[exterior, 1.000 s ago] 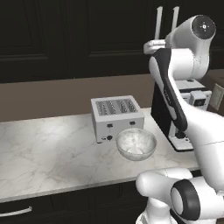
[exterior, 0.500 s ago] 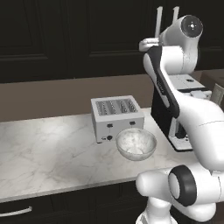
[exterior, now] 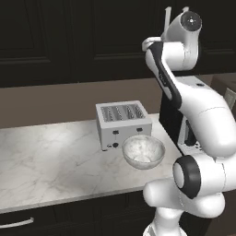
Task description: Open the cabinet and setup a tea strainer by placing it in the bowl upright.
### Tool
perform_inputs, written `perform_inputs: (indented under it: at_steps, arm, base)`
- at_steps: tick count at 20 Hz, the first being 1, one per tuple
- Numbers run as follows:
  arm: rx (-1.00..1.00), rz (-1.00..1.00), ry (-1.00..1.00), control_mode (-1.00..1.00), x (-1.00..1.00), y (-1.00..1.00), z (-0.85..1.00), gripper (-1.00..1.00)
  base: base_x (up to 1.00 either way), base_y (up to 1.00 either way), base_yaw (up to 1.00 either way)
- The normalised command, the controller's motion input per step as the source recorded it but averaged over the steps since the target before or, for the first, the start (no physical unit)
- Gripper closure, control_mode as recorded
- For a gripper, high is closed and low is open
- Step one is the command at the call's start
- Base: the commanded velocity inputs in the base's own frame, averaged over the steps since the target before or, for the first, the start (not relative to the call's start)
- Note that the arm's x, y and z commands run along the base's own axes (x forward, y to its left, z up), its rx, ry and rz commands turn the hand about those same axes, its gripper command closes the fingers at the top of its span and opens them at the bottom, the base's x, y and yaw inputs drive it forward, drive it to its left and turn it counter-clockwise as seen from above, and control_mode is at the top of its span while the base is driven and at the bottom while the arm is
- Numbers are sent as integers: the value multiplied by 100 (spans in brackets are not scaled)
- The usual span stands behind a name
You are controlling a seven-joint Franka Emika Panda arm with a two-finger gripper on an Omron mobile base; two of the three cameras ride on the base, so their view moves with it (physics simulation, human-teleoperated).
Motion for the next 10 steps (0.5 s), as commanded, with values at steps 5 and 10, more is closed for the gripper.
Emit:
perform_inputs:
  at_steps: [5, 10]
  arm:
    - [0, 0, 2, -100, 50, 0, -4, -100]
    - [0, 0, 0, -100, 44, 0, -9, -100]
  base:
    - [0, 0, 0]
    - [0, 0, 0]
